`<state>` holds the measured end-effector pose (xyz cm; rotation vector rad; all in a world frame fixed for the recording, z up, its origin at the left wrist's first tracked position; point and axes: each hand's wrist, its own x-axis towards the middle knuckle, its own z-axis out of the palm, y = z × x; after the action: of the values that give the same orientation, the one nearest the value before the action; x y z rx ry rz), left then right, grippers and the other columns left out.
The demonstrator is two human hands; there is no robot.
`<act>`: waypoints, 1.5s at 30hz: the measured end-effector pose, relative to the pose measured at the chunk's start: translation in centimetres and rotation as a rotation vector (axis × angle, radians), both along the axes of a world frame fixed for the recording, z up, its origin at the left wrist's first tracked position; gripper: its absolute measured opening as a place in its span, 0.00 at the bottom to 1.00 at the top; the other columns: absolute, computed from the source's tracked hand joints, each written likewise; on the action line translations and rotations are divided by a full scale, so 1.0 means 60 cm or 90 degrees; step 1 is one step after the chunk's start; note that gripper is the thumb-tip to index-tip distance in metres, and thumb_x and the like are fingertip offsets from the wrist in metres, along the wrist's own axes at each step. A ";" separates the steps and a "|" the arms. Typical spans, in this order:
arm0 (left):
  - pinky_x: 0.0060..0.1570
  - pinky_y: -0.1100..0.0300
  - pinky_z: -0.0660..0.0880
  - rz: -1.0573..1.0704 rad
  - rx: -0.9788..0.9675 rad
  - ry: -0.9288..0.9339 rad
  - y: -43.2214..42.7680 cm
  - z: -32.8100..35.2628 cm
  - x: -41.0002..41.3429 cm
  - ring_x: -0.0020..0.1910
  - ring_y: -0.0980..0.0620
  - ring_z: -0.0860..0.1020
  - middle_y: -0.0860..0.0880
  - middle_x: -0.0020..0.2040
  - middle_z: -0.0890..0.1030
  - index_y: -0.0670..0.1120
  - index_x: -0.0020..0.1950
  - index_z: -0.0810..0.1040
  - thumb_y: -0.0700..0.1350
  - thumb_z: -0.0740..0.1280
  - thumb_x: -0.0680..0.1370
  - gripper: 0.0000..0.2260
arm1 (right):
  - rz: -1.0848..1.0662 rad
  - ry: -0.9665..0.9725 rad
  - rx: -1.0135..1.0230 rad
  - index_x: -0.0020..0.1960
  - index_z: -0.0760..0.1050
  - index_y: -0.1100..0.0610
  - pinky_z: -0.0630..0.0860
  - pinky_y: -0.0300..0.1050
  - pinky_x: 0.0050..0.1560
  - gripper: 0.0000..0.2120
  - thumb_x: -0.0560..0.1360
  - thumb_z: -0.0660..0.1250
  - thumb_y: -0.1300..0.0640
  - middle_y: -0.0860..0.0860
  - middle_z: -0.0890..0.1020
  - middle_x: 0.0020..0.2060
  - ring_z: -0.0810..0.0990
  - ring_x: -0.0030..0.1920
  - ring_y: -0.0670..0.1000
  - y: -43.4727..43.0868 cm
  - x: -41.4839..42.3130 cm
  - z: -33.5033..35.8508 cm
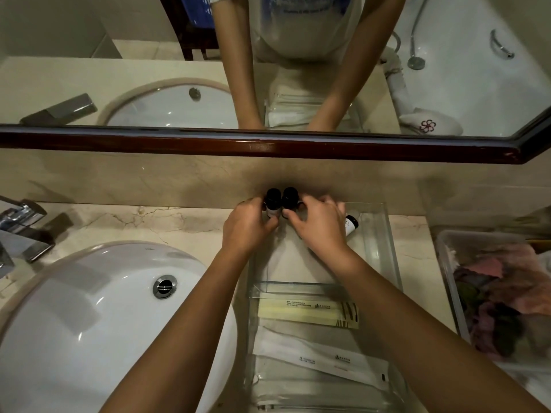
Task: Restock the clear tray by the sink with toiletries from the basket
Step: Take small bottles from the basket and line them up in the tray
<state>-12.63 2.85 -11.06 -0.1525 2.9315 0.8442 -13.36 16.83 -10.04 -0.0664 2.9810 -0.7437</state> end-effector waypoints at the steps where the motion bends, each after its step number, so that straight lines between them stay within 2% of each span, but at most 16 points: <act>1: 0.46 0.51 0.77 0.001 0.001 0.002 -0.001 0.000 0.000 0.51 0.45 0.78 0.45 0.53 0.80 0.45 0.58 0.74 0.50 0.66 0.75 0.15 | 0.000 0.001 0.002 0.57 0.75 0.54 0.59 0.47 0.56 0.17 0.76 0.61 0.43 0.53 0.82 0.50 0.70 0.62 0.55 -0.001 0.000 0.001; 9: 0.43 0.53 0.74 0.006 0.019 0.005 -0.007 -0.002 -0.002 0.49 0.46 0.77 0.44 0.52 0.80 0.44 0.56 0.74 0.50 0.67 0.75 0.13 | -0.013 0.010 -0.011 0.60 0.73 0.54 0.57 0.46 0.55 0.17 0.76 0.62 0.45 0.52 0.82 0.52 0.69 0.63 0.56 -0.002 0.001 -0.009; 13: 0.40 0.58 0.69 0.019 0.020 0.003 -0.005 0.002 -0.004 0.50 0.46 0.76 0.44 0.51 0.79 0.42 0.55 0.75 0.49 0.67 0.76 0.13 | -0.033 0.013 -0.015 0.60 0.72 0.53 0.56 0.46 0.55 0.18 0.76 0.62 0.44 0.52 0.82 0.52 0.69 0.64 0.56 0.002 -0.004 -0.013; 17: 0.41 0.57 0.70 0.025 0.024 0.000 -0.006 -0.001 -0.006 0.50 0.46 0.76 0.44 0.52 0.79 0.43 0.55 0.75 0.51 0.66 0.76 0.14 | -0.041 0.023 -0.032 0.58 0.73 0.53 0.56 0.45 0.51 0.16 0.75 0.63 0.44 0.51 0.81 0.51 0.71 0.61 0.55 0.008 -0.009 -0.017; 23: 0.41 0.57 0.71 0.022 0.028 0.017 -0.007 -0.005 -0.007 0.50 0.46 0.76 0.44 0.52 0.79 0.43 0.56 0.75 0.51 0.67 0.76 0.14 | -0.023 0.009 -0.040 0.58 0.73 0.52 0.57 0.47 0.58 0.16 0.75 0.64 0.45 0.49 0.81 0.52 0.71 0.61 0.53 0.010 -0.017 -0.021; 30: 0.42 0.54 0.74 0.008 0.029 0.021 -0.012 -0.009 -0.009 0.49 0.46 0.77 0.45 0.52 0.80 0.45 0.57 0.75 0.50 0.67 0.75 0.14 | 0.008 0.001 -0.016 0.58 0.73 0.52 0.57 0.46 0.56 0.16 0.74 0.64 0.44 0.49 0.81 0.51 0.71 0.60 0.52 0.005 -0.018 -0.018; 38: 0.44 0.53 0.76 0.003 0.022 0.021 -0.019 -0.019 -0.011 0.52 0.47 0.77 0.46 0.54 0.80 0.45 0.58 0.75 0.51 0.67 0.75 0.15 | 0.003 -0.022 -0.013 0.62 0.72 0.50 0.57 0.47 0.59 0.19 0.75 0.63 0.42 0.49 0.81 0.53 0.70 0.62 0.53 0.005 -0.013 -0.012; 41: 0.48 0.52 0.77 0.018 0.026 0.032 -0.027 -0.023 -0.002 0.54 0.48 0.76 0.48 0.56 0.80 0.47 0.61 0.74 0.50 0.69 0.75 0.16 | -0.037 0.003 -0.062 0.67 0.70 0.50 0.55 0.44 0.57 0.21 0.76 0.64 0.47 0.49 0.81 0.55 0.68 0.63 0.52 0.017 0.004 0.005; 43: 0.49 0.51 0.77 0.042 0.055 0.048 -0.033 -0.020 0.011 0.56 0.49 0.76 0.50 0.58 0.79 0.49 0.64 0.72 0.48 0.69 0.75 0.19 | -0.094 0.018 -0.082 0.67 0.70 0.52 0.57 0.43 0.57 0.18 0.77 0.62 0.55 0.52 0.81 0.54 0.68 0.61 0.53 0.033 0.021 0.017; 45: 0.46 0.54 0.76 0.073 0.079 0.068 -0.038 -0.013 0.031 0.54 0.50 0.76 0.51 0.55 0.79 0.48 0.64 0.72 0.46 0.67 0.76 0.17 | -0.139 0.024 -0.076 0.65 0.72 0.53 0.58 0.44 0.57 0.18 0.76 0.60 0.62 0.54 0.80 0.53 0.68 0.61 0.54 0.053 0.034 0.025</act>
<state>-10.80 0.58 -11.85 -0.2768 2.9806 1.0801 -11.29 20.02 -8.54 0.2463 3.0084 -0.9527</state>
